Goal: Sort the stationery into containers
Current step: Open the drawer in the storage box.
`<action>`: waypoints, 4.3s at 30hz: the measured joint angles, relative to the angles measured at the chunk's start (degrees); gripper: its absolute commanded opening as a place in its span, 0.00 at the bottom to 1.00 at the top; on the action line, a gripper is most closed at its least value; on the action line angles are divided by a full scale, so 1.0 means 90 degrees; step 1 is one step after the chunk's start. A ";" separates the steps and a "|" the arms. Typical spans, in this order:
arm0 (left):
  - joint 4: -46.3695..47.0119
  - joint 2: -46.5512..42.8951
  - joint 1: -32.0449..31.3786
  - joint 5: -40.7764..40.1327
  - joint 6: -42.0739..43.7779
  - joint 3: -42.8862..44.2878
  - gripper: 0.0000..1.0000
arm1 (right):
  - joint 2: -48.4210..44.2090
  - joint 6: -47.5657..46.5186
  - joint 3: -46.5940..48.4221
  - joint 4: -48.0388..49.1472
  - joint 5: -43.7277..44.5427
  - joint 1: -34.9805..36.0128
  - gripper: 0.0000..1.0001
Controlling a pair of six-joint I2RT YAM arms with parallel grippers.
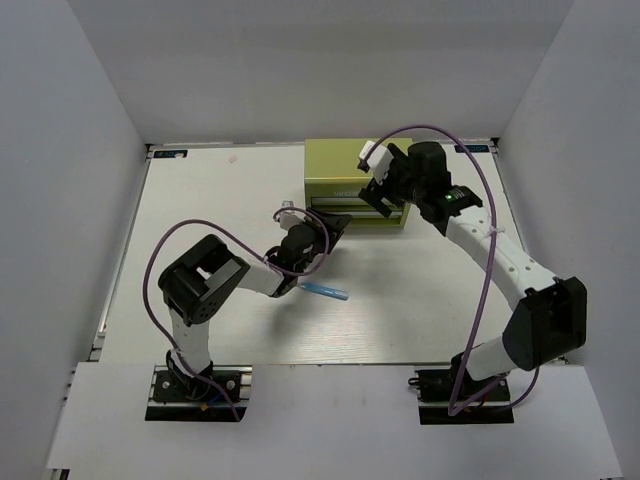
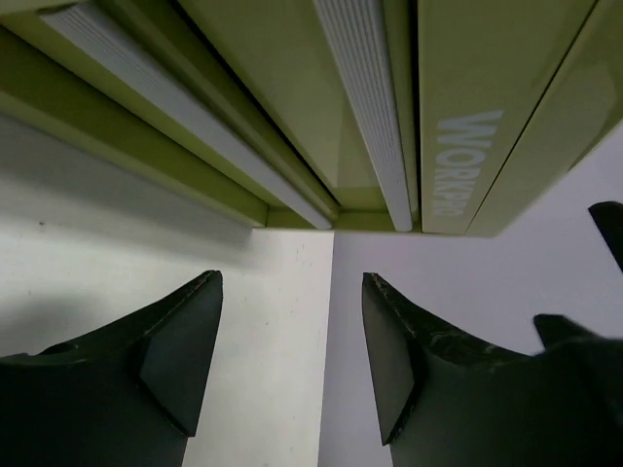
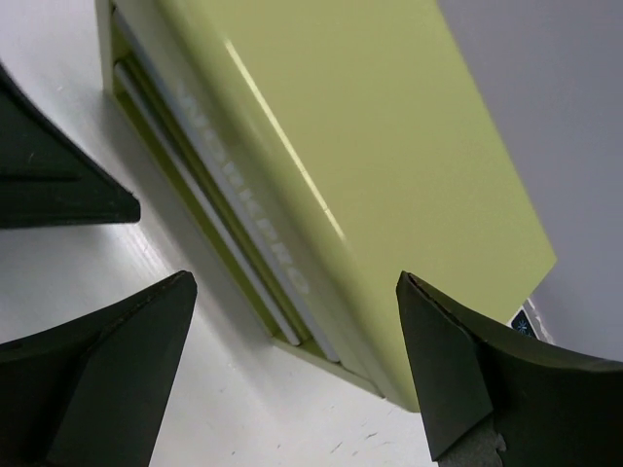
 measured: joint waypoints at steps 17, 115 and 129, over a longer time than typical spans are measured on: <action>0.0359 0.0818 0.0000 -0.0899 -0.0226 0.0423 0.65 | 0.0775 0.0787 0.1372 -0.0066 -0.0143 -0.0240 0.88; 0.1855 0.1902 -0.0243 -0.1921 -0.1464 0.0653 0.00 | 0.2441 -0.0294 0.3449 -0.2691 -0.0542 -0.0316 0.57; 0.1868 0.1396 -0.0461 -0.1807 -0.1343 -0.0012 0.00 | 0.2538 -0.0257 0.3614 -0.2841 -0.0389 -0.0282 0.58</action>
